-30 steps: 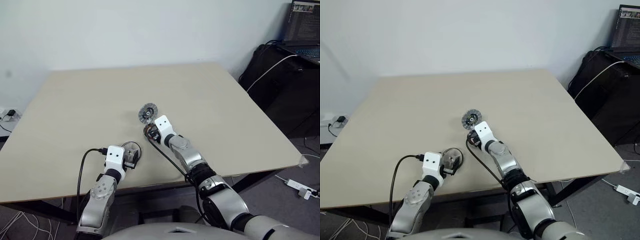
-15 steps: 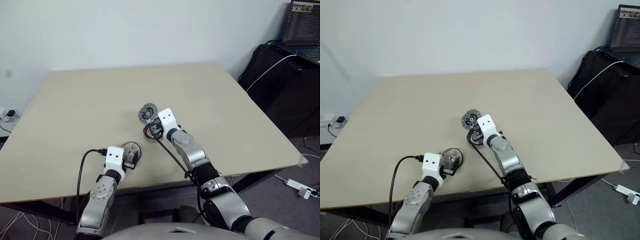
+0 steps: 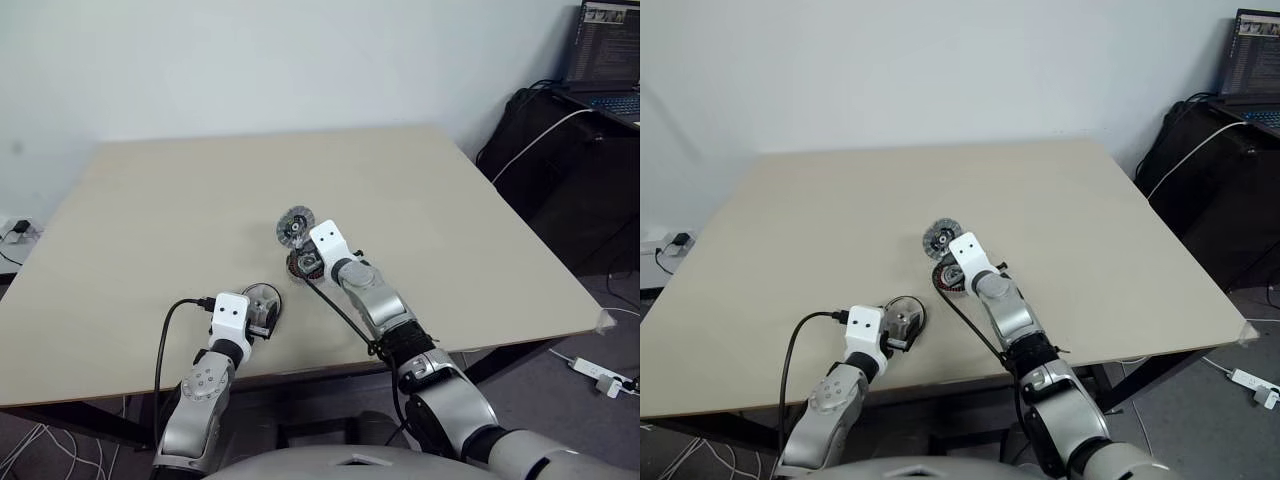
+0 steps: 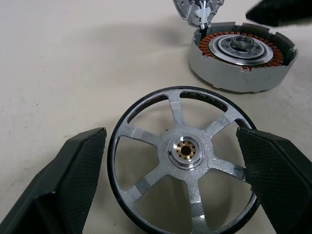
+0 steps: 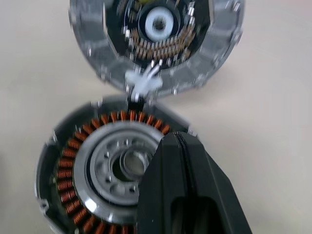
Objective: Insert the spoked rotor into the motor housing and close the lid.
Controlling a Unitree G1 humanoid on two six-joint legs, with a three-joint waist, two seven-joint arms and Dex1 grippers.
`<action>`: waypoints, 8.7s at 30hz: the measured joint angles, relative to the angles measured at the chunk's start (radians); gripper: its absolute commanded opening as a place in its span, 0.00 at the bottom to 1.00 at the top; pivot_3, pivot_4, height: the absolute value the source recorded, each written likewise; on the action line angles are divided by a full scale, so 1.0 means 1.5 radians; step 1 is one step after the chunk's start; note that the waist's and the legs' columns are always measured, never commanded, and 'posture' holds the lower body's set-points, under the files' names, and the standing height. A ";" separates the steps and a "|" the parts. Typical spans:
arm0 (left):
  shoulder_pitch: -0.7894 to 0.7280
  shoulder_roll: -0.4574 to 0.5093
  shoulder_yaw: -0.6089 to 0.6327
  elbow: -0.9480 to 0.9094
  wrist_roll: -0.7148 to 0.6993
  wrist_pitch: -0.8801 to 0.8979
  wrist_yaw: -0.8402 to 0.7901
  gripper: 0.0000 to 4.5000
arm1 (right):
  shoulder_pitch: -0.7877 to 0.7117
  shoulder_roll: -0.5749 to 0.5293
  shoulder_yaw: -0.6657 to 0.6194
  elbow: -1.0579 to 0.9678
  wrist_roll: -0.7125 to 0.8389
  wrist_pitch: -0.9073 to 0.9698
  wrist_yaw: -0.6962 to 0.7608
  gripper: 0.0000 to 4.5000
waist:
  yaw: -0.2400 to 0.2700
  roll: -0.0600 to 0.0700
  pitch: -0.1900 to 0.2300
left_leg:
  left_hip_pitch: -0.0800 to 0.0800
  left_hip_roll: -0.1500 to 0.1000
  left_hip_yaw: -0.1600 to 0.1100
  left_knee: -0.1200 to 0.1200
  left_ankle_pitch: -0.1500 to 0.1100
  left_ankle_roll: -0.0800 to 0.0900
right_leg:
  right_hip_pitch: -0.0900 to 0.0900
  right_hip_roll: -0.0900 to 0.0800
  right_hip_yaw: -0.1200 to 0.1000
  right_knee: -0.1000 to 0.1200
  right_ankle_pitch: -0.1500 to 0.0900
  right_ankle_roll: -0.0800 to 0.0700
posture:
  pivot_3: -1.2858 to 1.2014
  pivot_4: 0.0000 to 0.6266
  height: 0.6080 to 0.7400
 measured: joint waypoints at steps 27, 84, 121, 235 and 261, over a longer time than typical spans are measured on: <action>-0.003 0.000 -0.002 0.000 0.000 -0.001 -0.006 1.00 | 0.014 -0.021 0.021 -0.025 0.002 0.032 0.055 0.00 | -0.001 0.000 0.000 | 0.000 0.000 0.000 0.000 0.000 0.000 | 0.000 0.000 0.000 0.000 0.000 0.000 | 0.52 0.00 1.00; 0.003 -0.002 -0.002 0.000 0.000 -0.001 -0.006 1.00 | 0.029 -0.015 0.015 -0.004 0.018 -0.040 0.045 0.00 | -0.001 0.000 0.000 | 0.000 0.000 0.000 0.000 0.000 0.000 | 0.000 0.000 0.000 0.000 0.000 0.000 | 0.52 0.00 1.00; 0.016 -0.002 0.004 -0.011 0.000 0.000 -0.002 1.00 | -0.011 0.018 -0.021 0.074 0.044 -0.114 0.037 0.00 | -0.002 0.000 0.000 | 0.000 0.000 0.000 0.000 0.000 0.000 | 0.000 0.000 0.000 0.000 0.000 0.000 | 0.52 0.00 1.00; 0.020 -0.015 -0.002 -0.010 -0.007 -0.010 -0.002 1.00 | 0.205 -0.259 0.185 -0.554 0.039 0.210 0.367 0.28 | 0.012 -0.006 0.003 | -0.001 -0.001 -0.001 0.001 -0.004 -0.001 | 0.000 -0.001 -0.002 -0.002 -0.001 0.001 | 0.52 0.00 1.00; 0.016 -0.016 -0.003 -0.006 -0.007 -0.011 -0.005 1.00 | 0.208 -0.187 0.128 -0.518 0.026 0.364 0.163 0.01 | 0.012 -0.006 0.004 | -0.001 0.000 -0.001 0.001 -0.003 -0.002 | 0.000 -0.001 -0.002 -0.002 -0.001 0.001 | 0.52 0.00 1.00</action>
